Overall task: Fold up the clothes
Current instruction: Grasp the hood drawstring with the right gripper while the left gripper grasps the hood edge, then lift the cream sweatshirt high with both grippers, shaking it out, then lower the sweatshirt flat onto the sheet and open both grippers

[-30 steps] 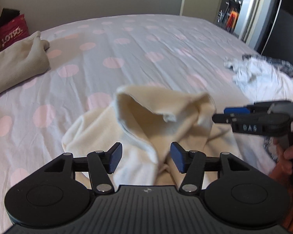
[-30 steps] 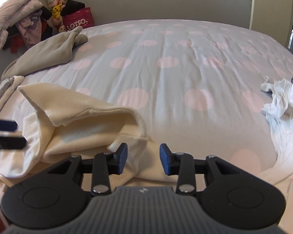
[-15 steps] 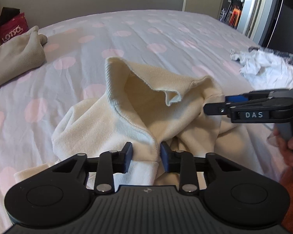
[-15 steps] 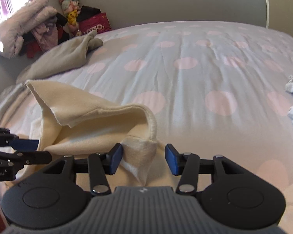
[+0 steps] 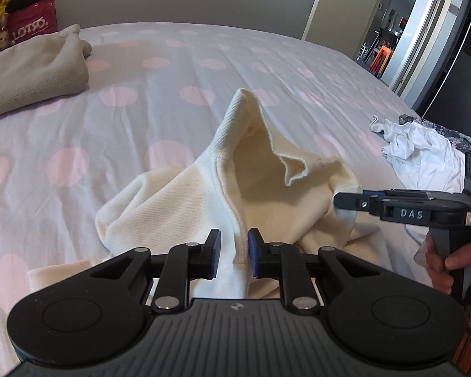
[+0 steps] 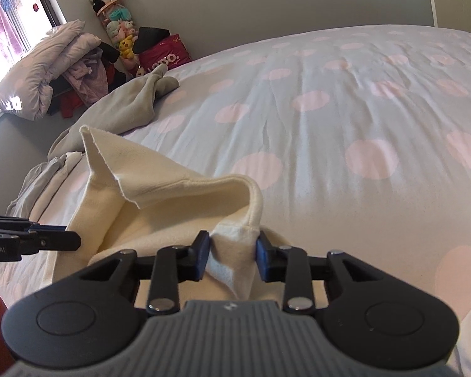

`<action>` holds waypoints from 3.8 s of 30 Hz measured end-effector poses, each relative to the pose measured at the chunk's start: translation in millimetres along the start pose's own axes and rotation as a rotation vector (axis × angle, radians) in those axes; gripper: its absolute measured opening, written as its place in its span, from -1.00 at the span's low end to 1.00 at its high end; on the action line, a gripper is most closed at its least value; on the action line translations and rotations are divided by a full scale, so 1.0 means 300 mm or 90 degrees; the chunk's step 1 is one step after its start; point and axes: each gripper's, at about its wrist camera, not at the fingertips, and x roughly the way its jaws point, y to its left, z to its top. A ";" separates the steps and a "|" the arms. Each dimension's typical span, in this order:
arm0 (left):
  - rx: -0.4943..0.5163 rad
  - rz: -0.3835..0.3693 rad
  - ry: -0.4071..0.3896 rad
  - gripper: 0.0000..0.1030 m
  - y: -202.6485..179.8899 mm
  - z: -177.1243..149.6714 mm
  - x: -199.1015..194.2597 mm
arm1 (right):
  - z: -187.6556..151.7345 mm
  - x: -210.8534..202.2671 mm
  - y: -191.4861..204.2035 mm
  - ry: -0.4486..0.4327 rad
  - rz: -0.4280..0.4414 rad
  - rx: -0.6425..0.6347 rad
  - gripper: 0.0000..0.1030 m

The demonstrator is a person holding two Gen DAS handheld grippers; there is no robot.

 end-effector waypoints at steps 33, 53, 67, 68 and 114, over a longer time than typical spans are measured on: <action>-0.155 0.124 -0.311 -0.91 0.145 0.178 -0.524 | 0.267 -0.439 0.399 -0.184 -0.390 -0.394 -0.88; -0.008 0.069 -0.583 -0.91 -0.073 0.301 -1.207 | 0.344 -1.189 0.738 -0.547 -0.436 -0.439 -0.88; 0.066 0.075 -0.570 -0.91 -0.144 0.340 -1.216 | 0.375 -1.268 0.705 -0.593 -0.377 -0.385 -0.88; 0.064 0.085 -0.552 -0.91 -0.135 0.347 -1.175 | 0.383 -1.215 0.683 -0.572 -0.370 -0.379 -0.88; 0.056 0.195 -0.025 -0.04 0.498 0.672 0.609 | 0.685 0.728 -0.233 0.031 -0.337 -0.253 -0.11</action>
